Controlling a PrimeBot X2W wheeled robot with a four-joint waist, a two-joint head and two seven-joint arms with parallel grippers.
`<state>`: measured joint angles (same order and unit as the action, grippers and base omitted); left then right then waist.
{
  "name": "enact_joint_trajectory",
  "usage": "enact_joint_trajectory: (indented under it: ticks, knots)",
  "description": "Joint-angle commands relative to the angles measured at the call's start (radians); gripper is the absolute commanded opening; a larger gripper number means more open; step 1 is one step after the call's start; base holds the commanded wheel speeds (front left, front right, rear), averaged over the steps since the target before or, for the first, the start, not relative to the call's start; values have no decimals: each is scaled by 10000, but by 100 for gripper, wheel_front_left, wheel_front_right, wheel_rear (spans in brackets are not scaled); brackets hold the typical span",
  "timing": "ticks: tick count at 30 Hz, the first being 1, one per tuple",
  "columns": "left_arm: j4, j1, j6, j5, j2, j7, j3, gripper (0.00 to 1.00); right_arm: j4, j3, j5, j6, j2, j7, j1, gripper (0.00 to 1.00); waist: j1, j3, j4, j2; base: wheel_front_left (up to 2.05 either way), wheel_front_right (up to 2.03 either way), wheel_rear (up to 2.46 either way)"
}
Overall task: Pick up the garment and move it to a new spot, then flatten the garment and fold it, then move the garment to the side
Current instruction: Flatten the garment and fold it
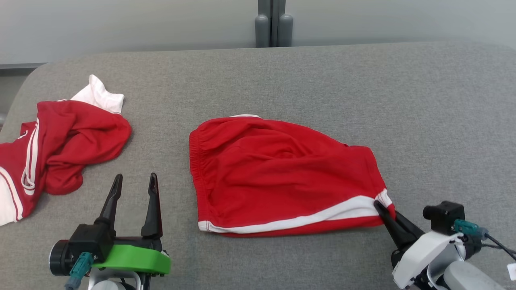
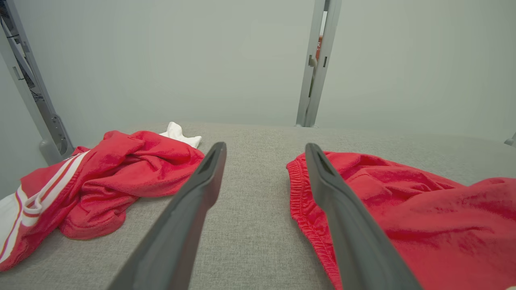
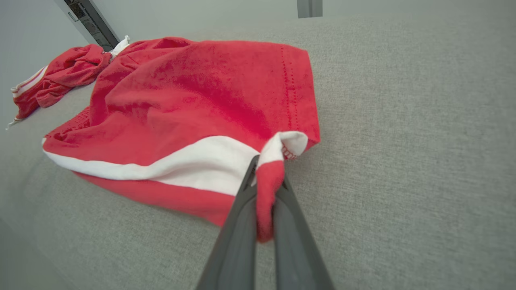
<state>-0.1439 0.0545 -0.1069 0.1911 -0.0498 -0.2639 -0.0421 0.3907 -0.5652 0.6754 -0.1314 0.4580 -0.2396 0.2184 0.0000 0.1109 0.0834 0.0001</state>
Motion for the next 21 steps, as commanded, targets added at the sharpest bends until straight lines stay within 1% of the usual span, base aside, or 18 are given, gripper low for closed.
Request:
enact_joint_trajectory:
  ticks: [1,2,3,4,5,9,14,21]
  knots:
    - [-22,-72,-50,-78,-15,-7,6,100,-92,256,-46,15,-198,-67,-335,0,0,-18,-114,-1,0,0,0]
    - [-30,-73,-51,-75,-15,-8,28,100,-134,442,-122,15,-319,-82,-535,0,0,-26,-148,-1,0,0,0]
    - [-30,-76,-61,-72,-15,-8,53,100,-175,580,-239,14,-383,-91,-653,40,0,-33,-176,-1,0,0,0]
    - [-29,-96,-71,-101,-15,-7,92,100,-205,784,-452,15,-445,-129,-762,92,0,-48,-221,-1,0,0,0]
    - [-33,-108,-75,-136,-15,-7,106,100,-230,973,-597,15,-491,-150,-839,100,0,-52,-243,-1,0,0,0]
    - [-40,-158,-119,-247,-161,-8,243,100,-475,1928,-1185,14,-783,-220,-934,100,0,-130,-338,-1,0,0,0]
    - [-9,-251,-142,-309,-258,-7,392,100,-947,2994,-1794,14,-953,-257,-954,100,0,-265,-397,-1,0,0,0]
    - [10,-483,-167,-384,-343,-7,521,100,-1901,4118,-2625,14,-1333,-259,-1290,100,0,-520,-426,-1,0,0,0]
